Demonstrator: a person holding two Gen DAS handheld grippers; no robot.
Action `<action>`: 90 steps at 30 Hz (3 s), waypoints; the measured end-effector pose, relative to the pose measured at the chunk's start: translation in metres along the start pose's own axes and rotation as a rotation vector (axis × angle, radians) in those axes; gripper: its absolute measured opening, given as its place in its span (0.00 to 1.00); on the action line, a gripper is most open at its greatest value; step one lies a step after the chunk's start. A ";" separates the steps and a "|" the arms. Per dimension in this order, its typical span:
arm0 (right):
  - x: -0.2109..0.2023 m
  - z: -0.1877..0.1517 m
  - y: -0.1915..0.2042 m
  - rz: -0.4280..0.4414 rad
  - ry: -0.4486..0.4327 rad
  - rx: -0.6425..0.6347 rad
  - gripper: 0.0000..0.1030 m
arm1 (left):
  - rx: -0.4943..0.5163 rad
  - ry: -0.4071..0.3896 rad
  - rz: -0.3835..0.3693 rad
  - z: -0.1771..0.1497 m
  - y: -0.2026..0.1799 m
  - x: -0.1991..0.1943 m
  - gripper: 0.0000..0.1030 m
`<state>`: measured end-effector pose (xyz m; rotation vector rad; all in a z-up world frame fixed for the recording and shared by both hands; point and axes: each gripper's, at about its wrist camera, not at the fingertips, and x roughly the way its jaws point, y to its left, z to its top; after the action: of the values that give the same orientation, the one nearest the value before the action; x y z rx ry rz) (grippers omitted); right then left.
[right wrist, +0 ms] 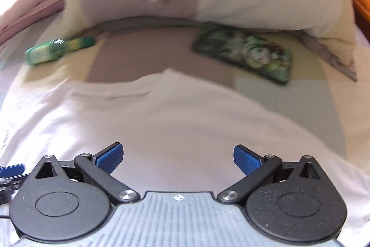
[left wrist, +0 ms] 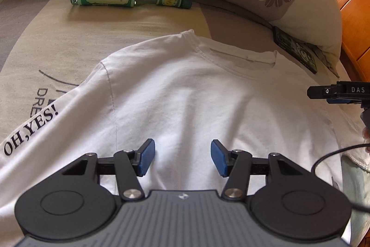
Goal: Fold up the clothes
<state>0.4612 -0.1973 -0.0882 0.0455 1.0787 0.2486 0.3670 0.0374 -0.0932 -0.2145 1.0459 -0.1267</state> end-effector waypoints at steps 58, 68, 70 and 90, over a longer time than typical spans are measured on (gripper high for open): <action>0.087 -0.032 0.452 0.761 0.273 -1.513 0.53 | -0.438 -0.150 0.318 -0.134 0.174 -0.118 0.55; 0.077 -0.037 0.458 0.704 0.165 -1.572 0.03 | -0.510 -0.166 0.305 -0.133 0.181 -0.126 0.56; 0.080 -0.026 0.461 0.668 0.122 -1.512 0.03 | -0.519 -0.175 0.301 -0.131 0.186 -0.129 0.56; 0.096 0.060 0.375 0.497 0.144 -1.097 0.52 | -0.622 -0.184 0.373 -0.152 0.231 -0.157 0.55</action>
<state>0.4900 0.1935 -0.0832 -0.7027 0.9378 1.2764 0.1579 0.2767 -0.0890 -0.5759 0.9002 0.5545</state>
